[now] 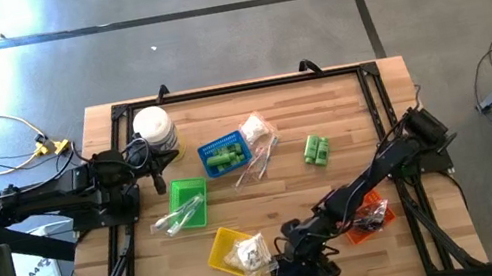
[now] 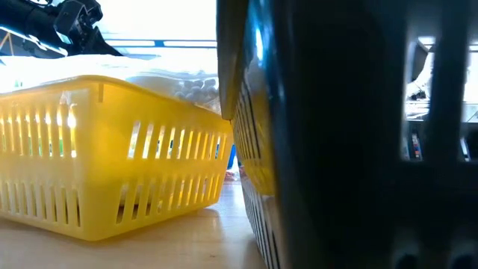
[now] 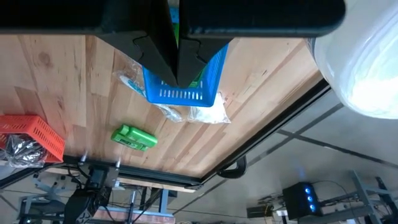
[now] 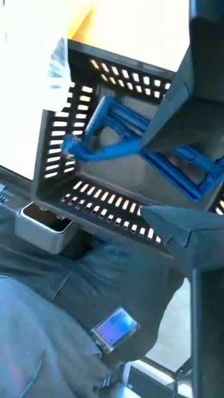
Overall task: Pick & Place Travel size toiletries
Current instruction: Put the red toothbrush into the green bin
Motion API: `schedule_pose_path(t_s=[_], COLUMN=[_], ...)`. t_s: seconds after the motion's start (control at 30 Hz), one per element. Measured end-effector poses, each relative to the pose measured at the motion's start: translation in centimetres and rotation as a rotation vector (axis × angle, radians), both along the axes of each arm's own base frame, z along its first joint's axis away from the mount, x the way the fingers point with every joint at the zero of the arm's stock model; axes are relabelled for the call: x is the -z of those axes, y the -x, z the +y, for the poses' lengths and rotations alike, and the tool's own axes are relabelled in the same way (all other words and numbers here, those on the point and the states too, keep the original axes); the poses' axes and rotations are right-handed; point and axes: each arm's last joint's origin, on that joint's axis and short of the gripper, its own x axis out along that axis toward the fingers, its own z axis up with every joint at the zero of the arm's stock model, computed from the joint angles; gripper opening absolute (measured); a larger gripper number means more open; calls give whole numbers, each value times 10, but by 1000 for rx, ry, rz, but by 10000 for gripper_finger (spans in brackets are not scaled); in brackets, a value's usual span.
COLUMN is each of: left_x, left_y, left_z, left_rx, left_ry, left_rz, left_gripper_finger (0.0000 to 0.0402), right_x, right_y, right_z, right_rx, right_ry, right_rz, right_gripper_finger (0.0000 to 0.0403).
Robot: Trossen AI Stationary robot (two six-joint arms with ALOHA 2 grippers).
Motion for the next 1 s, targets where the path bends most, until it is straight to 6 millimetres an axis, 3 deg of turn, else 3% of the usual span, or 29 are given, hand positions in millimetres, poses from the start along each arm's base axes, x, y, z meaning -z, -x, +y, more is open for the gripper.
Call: schedule_pose_path(t_s=[0.1, 0.2, 0.33, 0.47, 0.6, 0.83, 1.0], left_x=[0, 0, 0, 0, 0, 0, 1], left_y=[0, 0, 0, 0, 0, 0, 0], left_z=[0, 0, 0, 0, 0, 0, 0], left_rx=[0, 0, 0, 4, 5, 6, 6], left_ry=[0, 0, 0, 1, 1, 2, 3], left_rz=[0, 0, 1, 1, 1, 1, 14], left_gripper_finger=[1, 1, 1, 1, 1, 1, 1], right_x=[0, -18, -58, -114, -150, -152, -118], right_y=[-1, 1, 13, 34, 59, 102, 126], right_z=[-4, -11, -25, -56, -99, -175, -207], right_rx=[3, 8, -41, -33, 25, 233, 380], right_ry=[-2, 1, 44, 95, 121, 53, 68], right_rz=[10, -50, -203, -404, -557, -724, -731], right_gripper_finger=[157, 147, 88, 15, 5, 3, 3])
